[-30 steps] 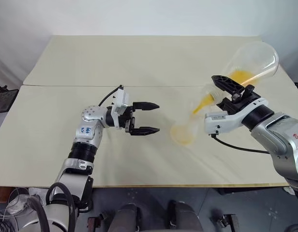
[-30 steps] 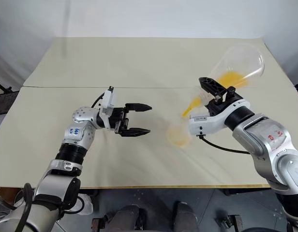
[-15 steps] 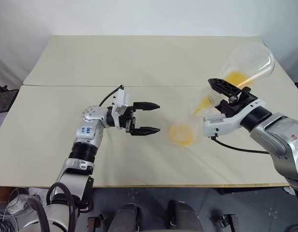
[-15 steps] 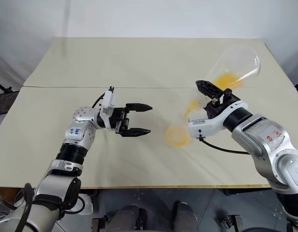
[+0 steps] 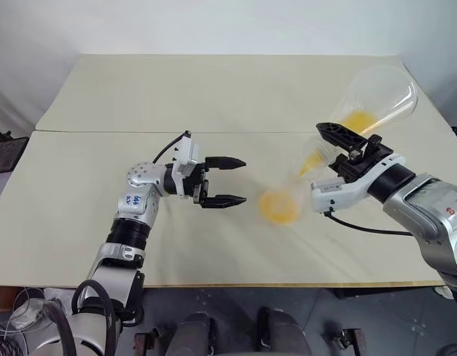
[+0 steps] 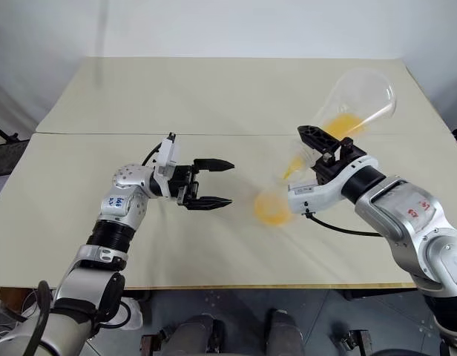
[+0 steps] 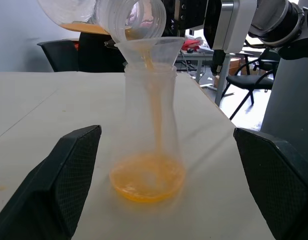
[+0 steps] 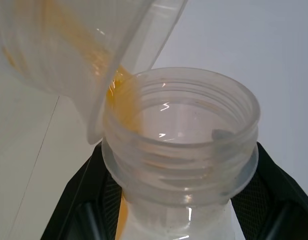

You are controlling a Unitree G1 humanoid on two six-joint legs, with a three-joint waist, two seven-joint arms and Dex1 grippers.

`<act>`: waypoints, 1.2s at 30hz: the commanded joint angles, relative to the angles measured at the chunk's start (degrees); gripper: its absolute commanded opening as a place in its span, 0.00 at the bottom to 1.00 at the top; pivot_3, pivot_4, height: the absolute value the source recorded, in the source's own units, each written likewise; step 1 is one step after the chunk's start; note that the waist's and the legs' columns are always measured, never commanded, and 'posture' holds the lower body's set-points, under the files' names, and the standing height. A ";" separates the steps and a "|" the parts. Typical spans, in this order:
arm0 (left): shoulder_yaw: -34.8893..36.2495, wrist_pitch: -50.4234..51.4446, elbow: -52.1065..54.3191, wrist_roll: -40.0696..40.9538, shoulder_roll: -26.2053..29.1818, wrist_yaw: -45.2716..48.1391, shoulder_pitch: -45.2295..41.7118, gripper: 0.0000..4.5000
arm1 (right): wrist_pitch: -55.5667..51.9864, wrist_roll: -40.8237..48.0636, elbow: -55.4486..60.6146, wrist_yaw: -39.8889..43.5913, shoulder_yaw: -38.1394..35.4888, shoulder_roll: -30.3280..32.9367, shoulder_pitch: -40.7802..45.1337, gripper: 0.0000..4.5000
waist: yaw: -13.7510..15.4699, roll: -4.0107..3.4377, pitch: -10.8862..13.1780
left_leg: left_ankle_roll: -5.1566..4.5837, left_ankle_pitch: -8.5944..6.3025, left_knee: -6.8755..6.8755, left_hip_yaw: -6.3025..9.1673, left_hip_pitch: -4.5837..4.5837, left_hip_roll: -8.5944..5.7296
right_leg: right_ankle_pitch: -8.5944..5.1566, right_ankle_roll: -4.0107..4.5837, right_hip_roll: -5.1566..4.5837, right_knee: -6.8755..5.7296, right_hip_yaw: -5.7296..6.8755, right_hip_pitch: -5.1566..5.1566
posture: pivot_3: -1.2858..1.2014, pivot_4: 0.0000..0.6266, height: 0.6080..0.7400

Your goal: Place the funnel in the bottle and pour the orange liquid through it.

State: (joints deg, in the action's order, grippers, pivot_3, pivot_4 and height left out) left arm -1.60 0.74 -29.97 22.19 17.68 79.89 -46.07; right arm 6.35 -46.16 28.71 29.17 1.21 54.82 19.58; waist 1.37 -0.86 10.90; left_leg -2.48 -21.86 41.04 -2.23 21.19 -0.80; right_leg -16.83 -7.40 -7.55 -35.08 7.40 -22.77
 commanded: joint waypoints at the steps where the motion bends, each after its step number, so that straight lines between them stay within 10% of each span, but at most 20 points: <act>1: -0.22 -0.20 1.26 0.31 -0.08 0.76 -1.27 1.00 | 0.85 -0.97 0.44 -0.82 -3.50 0.89 0.91 0.55 | 0.01 0.00 0.00 | 0.00 0.00 0.00 0.00 0.00 0.00 | 0.00 0.00 0.00 0.00 0.00 0.00 | 0.52 0.24 1.00; 36: 0.12 -0.98 -0.59 -0.12 -0.78 0.92 -2.24 1.00 | 7.34 -2.46 -2.62 -2.82 -4.25 0.92 3.64 0.55 | -0.02 0.00 0.00 | -0.01 0.00 0.01 -0.01 0.00 0.00 | 0.00 0.00 0.00 -0.02 0.00 0.00 | 0.52 0.24 1.00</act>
State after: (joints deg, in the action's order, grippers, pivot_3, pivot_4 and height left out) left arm -1.60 0.60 -30.89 22.14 16.90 80.74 -46.70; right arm 13.14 -48.45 24.95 27.81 -0.47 54.94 21.94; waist 1.35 -0.86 10.90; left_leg -2.48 -21.85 41.05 -2.23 21.18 -0.80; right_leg -16.82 -7.40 -7.55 -35.10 7.40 -22.77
